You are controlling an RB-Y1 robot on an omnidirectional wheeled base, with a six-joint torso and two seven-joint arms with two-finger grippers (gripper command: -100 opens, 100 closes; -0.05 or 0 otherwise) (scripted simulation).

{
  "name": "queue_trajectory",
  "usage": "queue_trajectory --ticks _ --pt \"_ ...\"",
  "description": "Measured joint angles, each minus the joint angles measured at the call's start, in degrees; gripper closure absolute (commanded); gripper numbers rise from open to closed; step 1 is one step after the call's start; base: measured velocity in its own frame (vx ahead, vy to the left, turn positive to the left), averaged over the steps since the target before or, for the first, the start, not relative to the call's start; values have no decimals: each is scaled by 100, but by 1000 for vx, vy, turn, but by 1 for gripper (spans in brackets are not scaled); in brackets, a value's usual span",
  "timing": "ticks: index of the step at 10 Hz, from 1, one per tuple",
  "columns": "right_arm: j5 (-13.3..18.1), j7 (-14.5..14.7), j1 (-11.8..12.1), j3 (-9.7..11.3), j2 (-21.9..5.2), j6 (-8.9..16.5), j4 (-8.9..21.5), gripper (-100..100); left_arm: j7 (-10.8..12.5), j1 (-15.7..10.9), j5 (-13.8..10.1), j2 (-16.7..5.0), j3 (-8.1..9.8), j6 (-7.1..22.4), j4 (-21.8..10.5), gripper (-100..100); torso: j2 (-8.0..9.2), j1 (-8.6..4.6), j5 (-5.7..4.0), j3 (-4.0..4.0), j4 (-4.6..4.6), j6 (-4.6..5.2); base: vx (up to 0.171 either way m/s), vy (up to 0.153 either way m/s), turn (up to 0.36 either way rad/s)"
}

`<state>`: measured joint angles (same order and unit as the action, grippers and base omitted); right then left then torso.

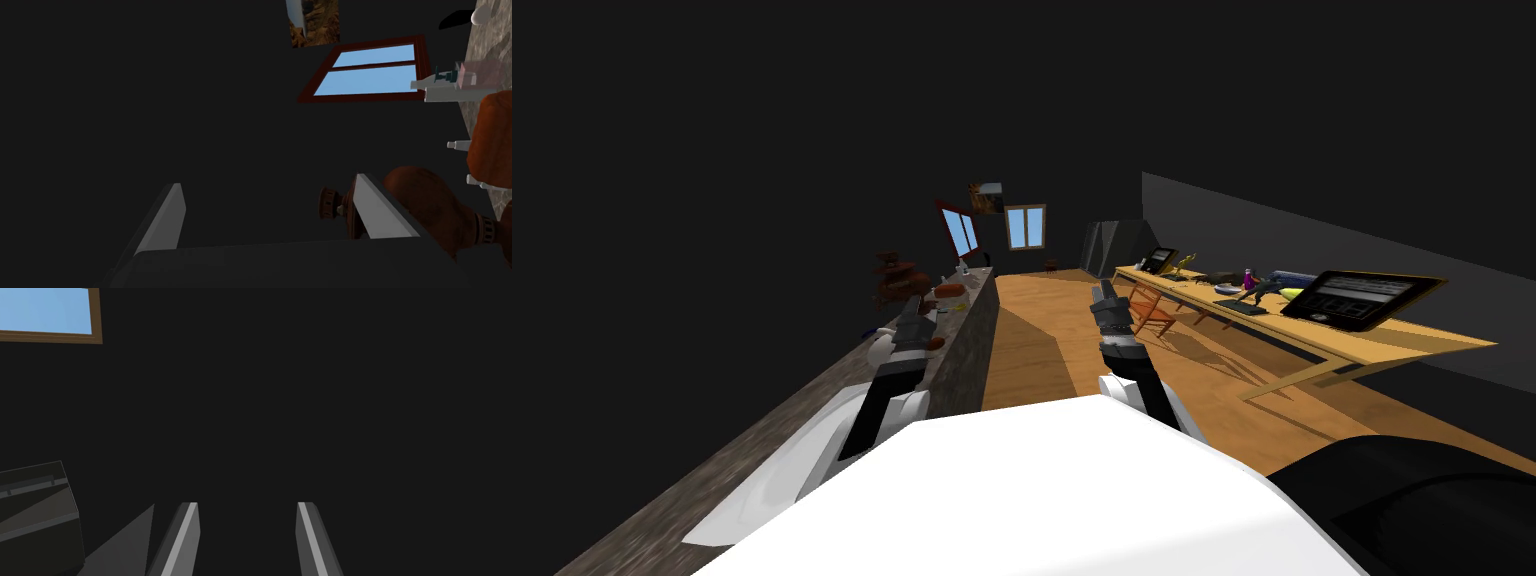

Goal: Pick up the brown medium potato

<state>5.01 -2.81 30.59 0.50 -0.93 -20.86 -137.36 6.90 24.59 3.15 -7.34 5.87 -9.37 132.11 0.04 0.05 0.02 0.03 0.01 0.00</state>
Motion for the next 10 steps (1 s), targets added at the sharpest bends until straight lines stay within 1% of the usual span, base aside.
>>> queue_trajectory --ticks 2,5,7,10 --pt "0 0 0 0 0 0 0 0 -5 -41 -34 -17 39 330 4 -100 -1 0 0 -1 0 0 -8 12 -15" --pt "0 0 0 0 0 0 0 0 21 -79 -136 -95 155 808 14 -100 -3 2 0 -2 -1 0 -3 15 -10" --pt "0 0 0 0 0 0 0 0 7 -96 -144 -87 159 1088 29 -100 -5 -2 0 -3 -1 0 -1 10 -6" --pt "0 0 0 0 0 0 0 0 22 -116 -250 -156 259 1567 60 -100 -7 2 1 -4 -2 0 5 16 -7"
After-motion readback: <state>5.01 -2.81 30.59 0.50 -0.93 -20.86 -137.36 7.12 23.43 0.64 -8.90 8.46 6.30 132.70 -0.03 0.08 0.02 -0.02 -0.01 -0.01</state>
